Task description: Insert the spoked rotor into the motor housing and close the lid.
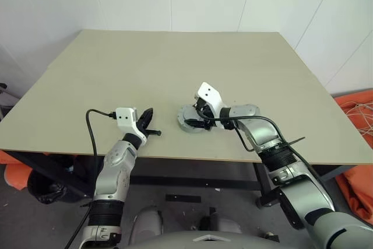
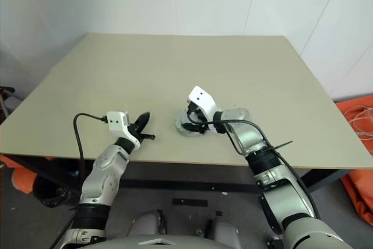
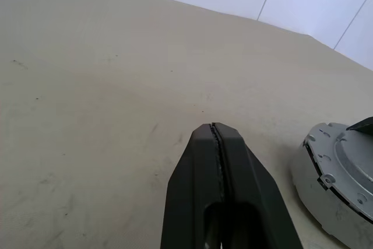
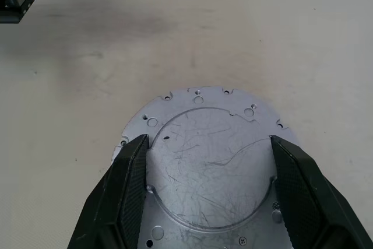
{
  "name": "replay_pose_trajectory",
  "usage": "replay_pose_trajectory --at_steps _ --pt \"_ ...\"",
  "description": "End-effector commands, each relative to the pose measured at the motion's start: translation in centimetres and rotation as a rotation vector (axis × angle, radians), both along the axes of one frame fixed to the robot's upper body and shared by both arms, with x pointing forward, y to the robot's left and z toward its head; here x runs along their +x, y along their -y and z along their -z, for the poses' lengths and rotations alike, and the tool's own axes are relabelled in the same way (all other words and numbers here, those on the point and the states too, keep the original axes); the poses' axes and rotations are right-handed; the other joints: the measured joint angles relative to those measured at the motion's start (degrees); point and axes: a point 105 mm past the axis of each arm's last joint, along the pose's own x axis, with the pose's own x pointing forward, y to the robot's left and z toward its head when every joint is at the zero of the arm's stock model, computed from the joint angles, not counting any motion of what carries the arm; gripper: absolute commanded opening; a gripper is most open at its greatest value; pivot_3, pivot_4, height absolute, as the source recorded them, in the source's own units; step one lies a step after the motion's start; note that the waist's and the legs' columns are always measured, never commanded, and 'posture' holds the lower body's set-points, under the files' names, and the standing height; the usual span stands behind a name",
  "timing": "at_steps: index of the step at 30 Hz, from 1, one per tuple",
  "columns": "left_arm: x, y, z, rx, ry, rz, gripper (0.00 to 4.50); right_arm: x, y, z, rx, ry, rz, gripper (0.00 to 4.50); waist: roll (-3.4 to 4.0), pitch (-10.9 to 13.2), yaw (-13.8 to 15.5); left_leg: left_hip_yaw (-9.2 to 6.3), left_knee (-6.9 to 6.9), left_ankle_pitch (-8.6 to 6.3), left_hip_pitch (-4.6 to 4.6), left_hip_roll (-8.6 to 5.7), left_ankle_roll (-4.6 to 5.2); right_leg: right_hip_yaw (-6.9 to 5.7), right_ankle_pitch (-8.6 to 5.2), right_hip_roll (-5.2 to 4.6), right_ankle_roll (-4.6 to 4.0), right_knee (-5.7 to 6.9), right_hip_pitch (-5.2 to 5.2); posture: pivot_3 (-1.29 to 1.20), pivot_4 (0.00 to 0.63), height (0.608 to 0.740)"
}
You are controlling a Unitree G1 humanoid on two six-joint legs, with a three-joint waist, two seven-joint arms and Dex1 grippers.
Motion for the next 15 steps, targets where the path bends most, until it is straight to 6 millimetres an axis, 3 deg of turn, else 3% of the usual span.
replay_pose_trajectory --at_steps 1,9,15 --pt "0.2 0.3 -1.6 -0.003 0.059 0.011 0.00 -1.2 -0.3 0.8 -0.054 -0.076 -0.064 3.14 0.00 0.00 0.00 0.00 -0.01 -0.01 0.00 0.00 0.01 0.00 0.00 0.00 0.00 -0.02 0.00 0.00 0.000 0.740" --pt "0.1 0.2 -1.6 -0.007 0.058 0.008 0.00 -1.1 -0.2 1.1 -0.056 -0.121 -0.045 3.14 0.00 0.00 -0.06 0.00 -0.02 -0.02 0.06 0.01 0.02 0.00 -0.02 0.00 0.03 -0.03 0.04 0.00 0.000 0.740" --pt "0.1 0.3 -1.5 -0.008 0.053 0.016 0.00 0.4 -0.2 0.5 0.012 -0.066 0.052 3.14 0.00 -0.01 -0.24 0.01 -0.02 0.00 0.13 0.02 -0.01 0.00 -0.09 0.01 0.16 -0.01 0.08 0.00 0.000 0.740"
